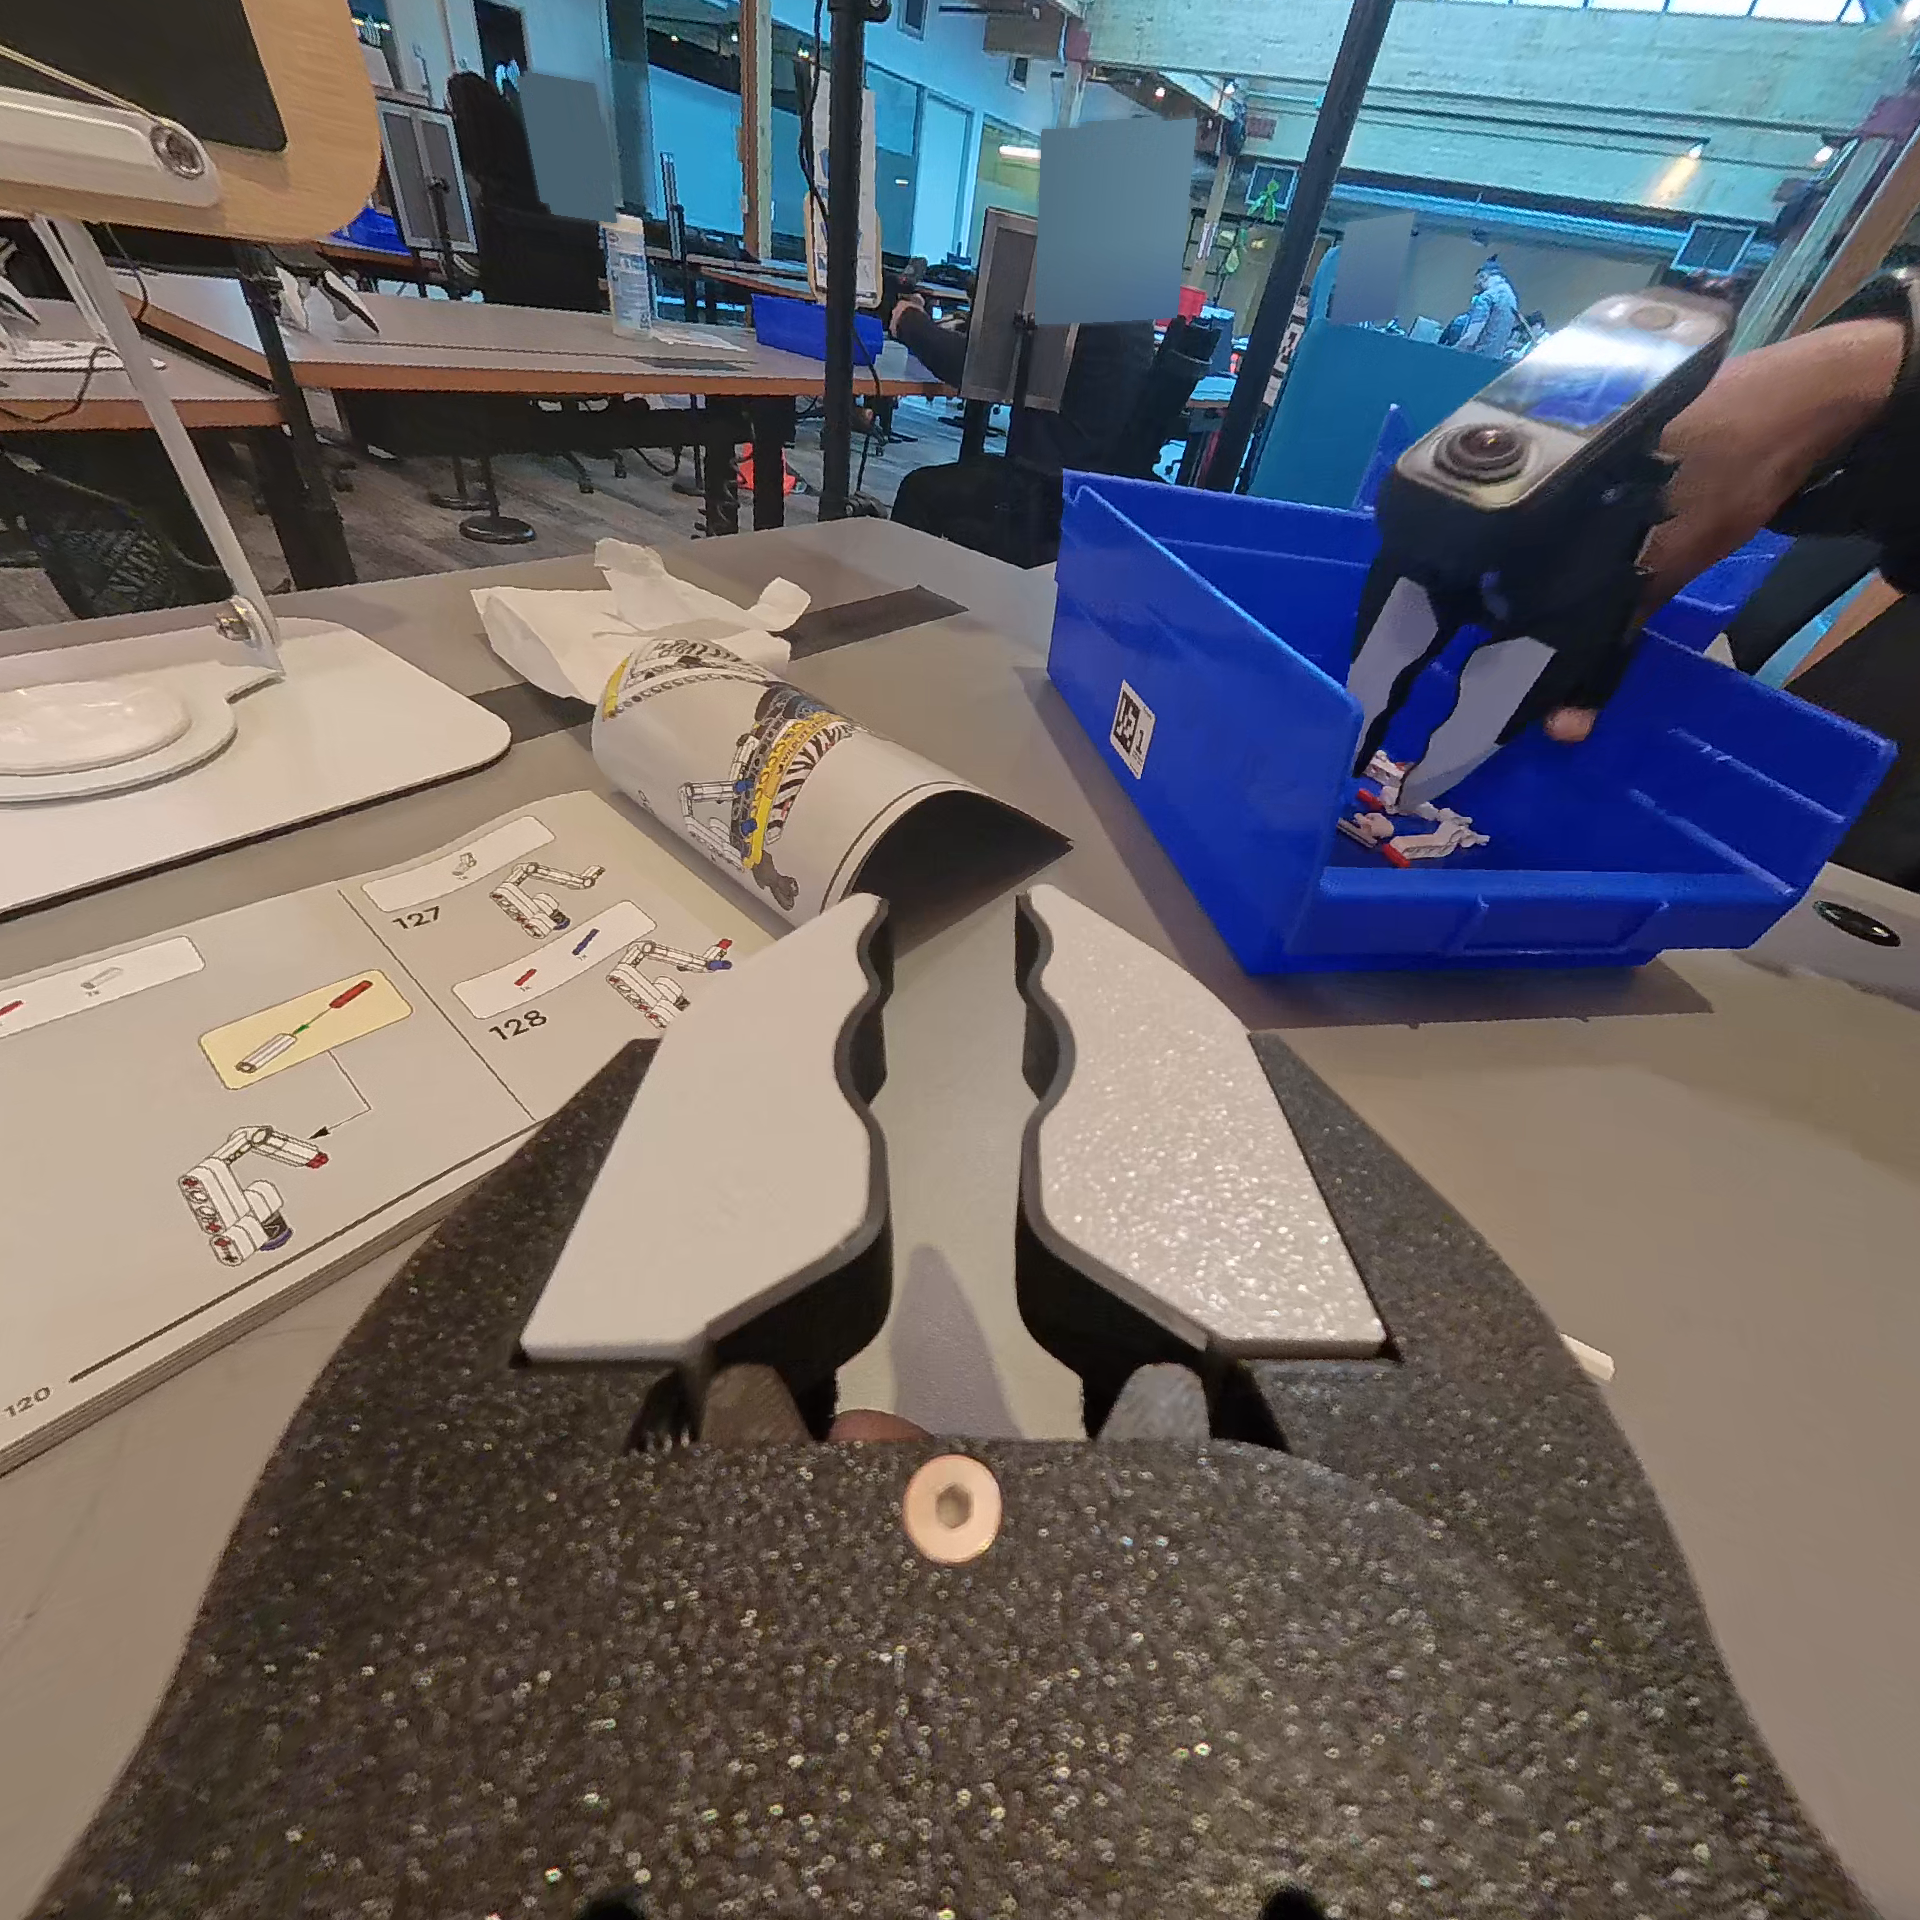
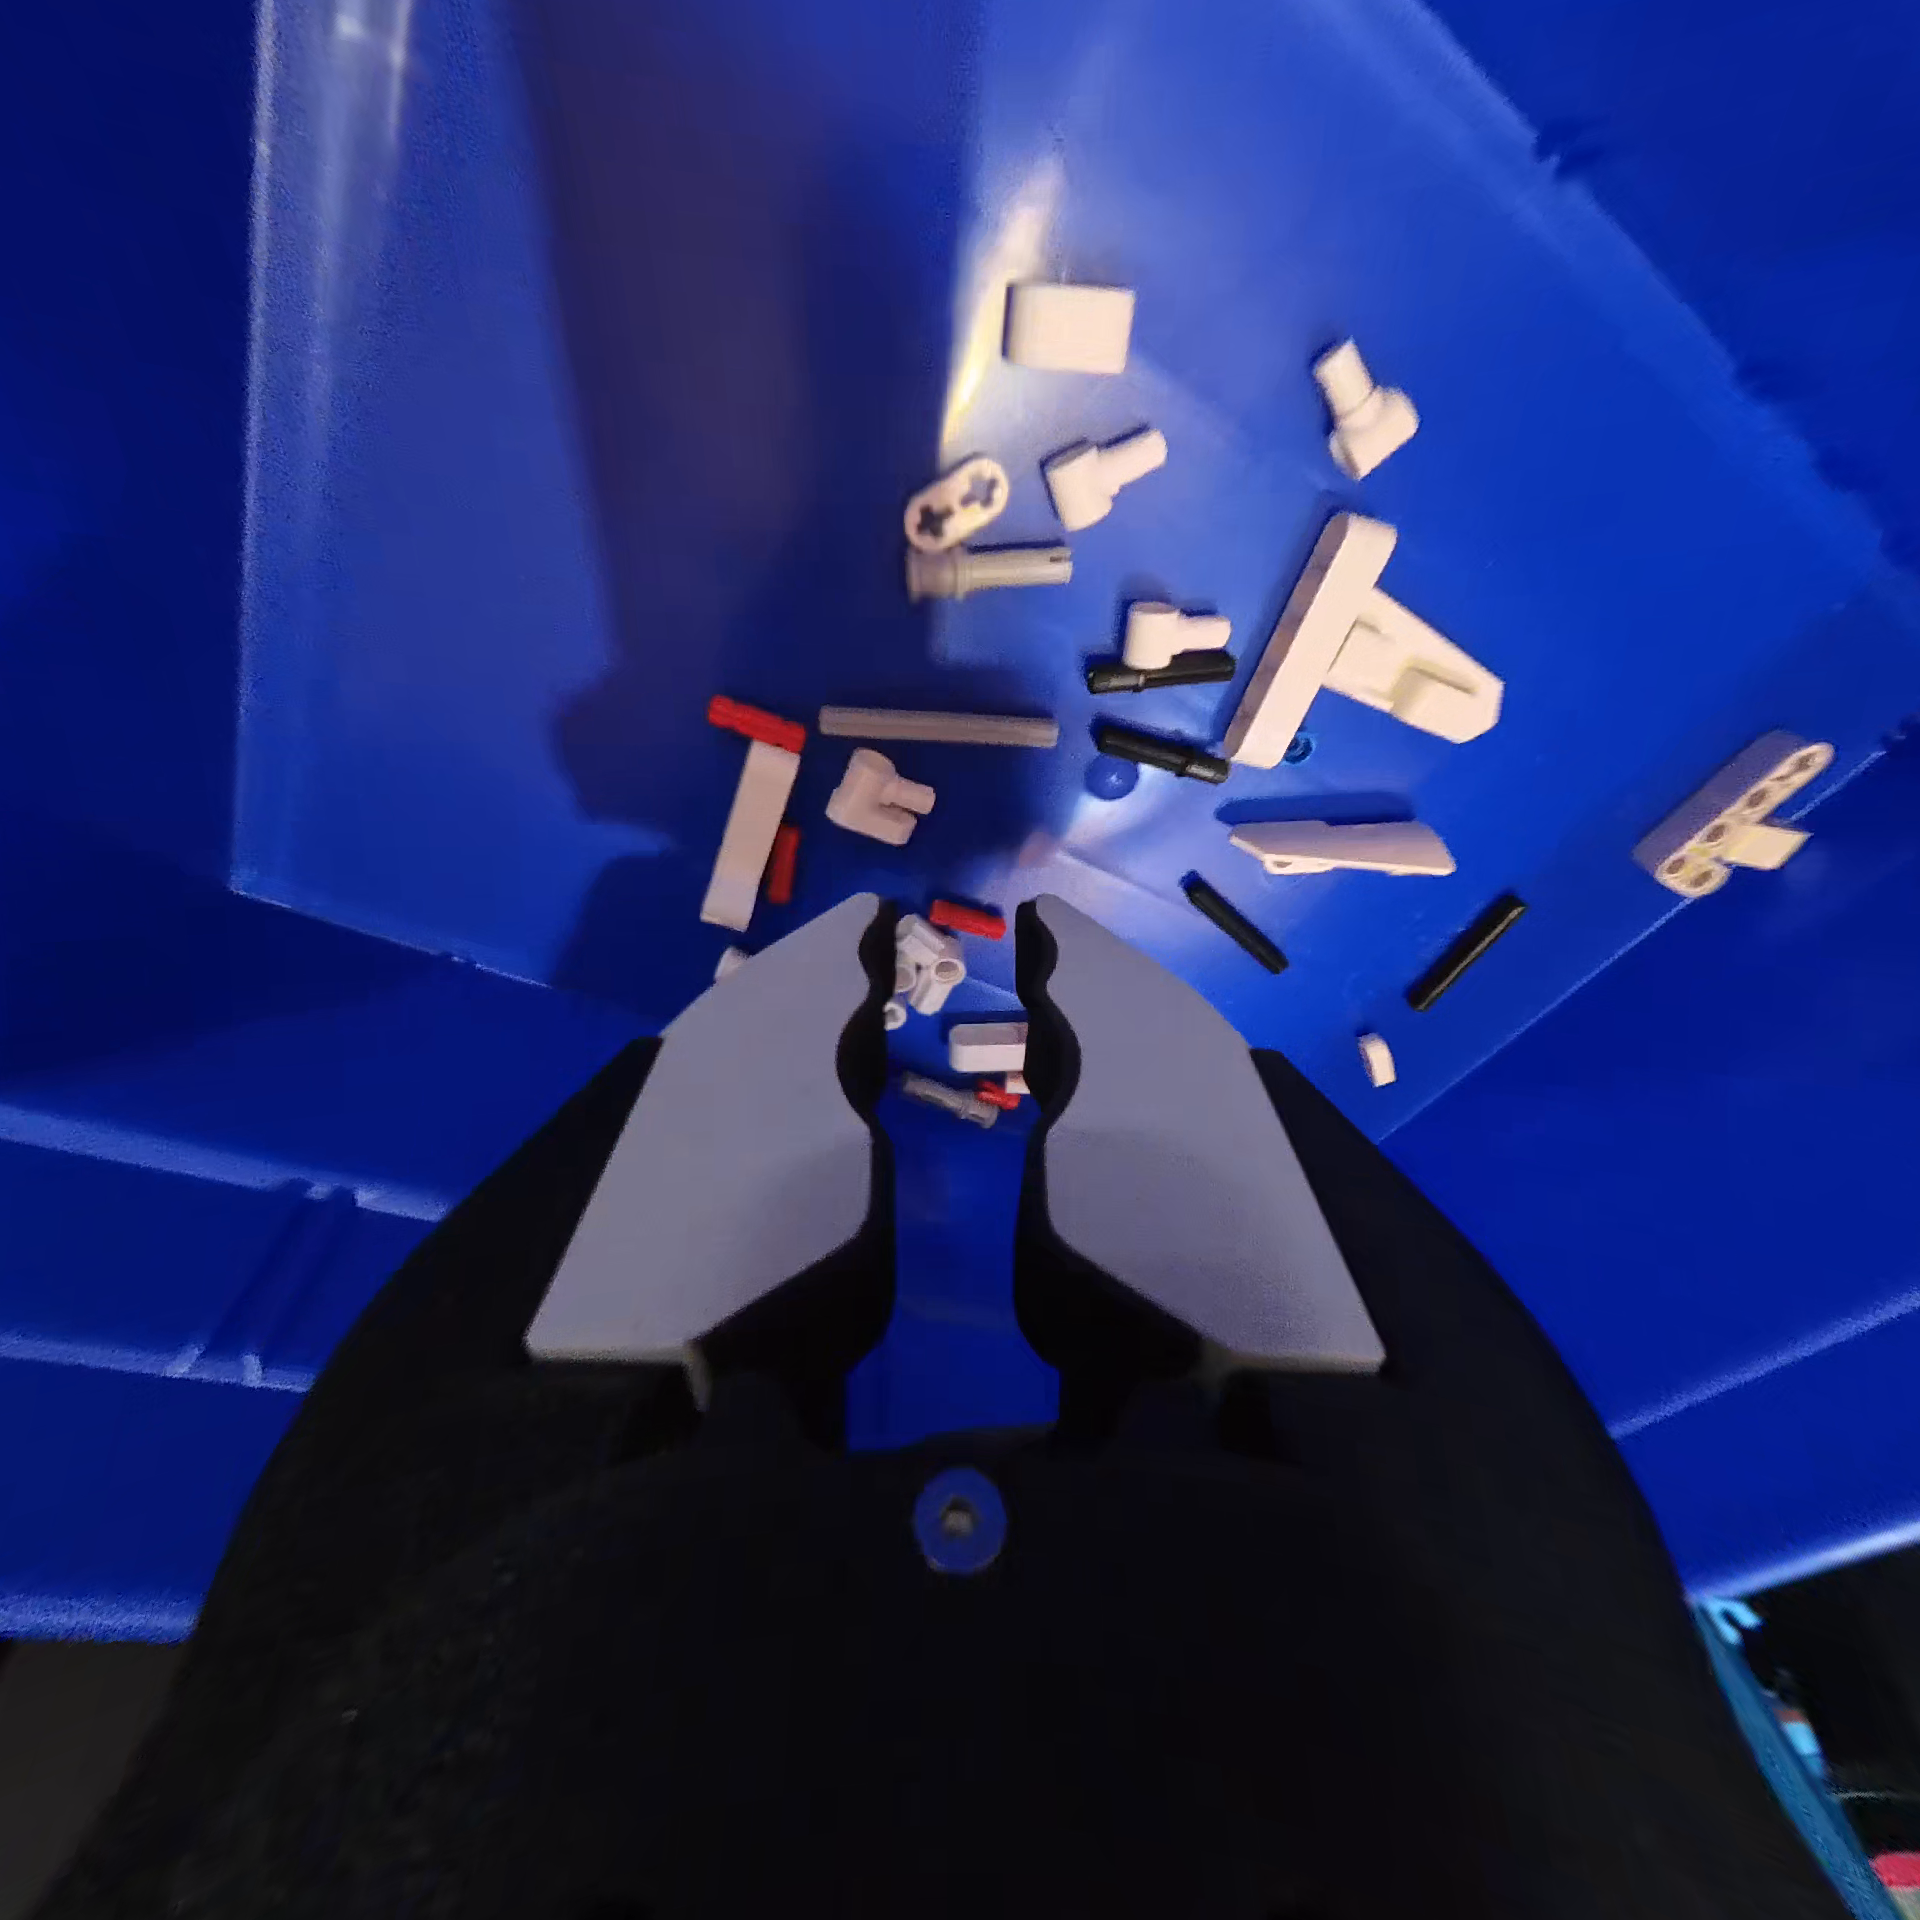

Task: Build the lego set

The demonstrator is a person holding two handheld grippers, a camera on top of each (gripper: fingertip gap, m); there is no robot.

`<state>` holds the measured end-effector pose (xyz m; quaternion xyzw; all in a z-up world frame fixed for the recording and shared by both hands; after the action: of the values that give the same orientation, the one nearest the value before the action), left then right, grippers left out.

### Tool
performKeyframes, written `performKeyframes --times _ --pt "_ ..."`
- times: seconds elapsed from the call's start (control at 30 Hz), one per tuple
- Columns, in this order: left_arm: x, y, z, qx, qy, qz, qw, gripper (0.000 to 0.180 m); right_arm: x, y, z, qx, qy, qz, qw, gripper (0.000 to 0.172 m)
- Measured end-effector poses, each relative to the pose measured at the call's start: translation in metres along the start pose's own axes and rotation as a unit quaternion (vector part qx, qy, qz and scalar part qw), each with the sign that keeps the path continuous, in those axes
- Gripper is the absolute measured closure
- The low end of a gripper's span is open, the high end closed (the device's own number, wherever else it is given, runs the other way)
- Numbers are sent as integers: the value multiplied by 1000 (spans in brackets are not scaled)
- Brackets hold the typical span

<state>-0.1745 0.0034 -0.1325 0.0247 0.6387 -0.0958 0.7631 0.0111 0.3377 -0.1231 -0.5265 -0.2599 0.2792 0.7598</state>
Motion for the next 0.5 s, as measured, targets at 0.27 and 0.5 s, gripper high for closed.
performKeyframes --times 0.27,0.5 --pt "0 0 0 6 -1 -2 1000 158 4 9 11 -41 104 -42 993 141" --pt "0 0 1 5 2 -2 1000 159 0 16 11 -59 128 -87 986 150"
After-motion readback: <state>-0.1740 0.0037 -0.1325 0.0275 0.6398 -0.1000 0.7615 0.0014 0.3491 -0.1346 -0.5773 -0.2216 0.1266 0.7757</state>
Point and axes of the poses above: each gripper's, where its closed fingertips meet, y out along the fingers, x out of its underside, z = x × y across the jaws, the point moved 10 cm from there along -y, back along the fingers, and after that the axes turned 14 degrees about x, right-handed, at the moved point
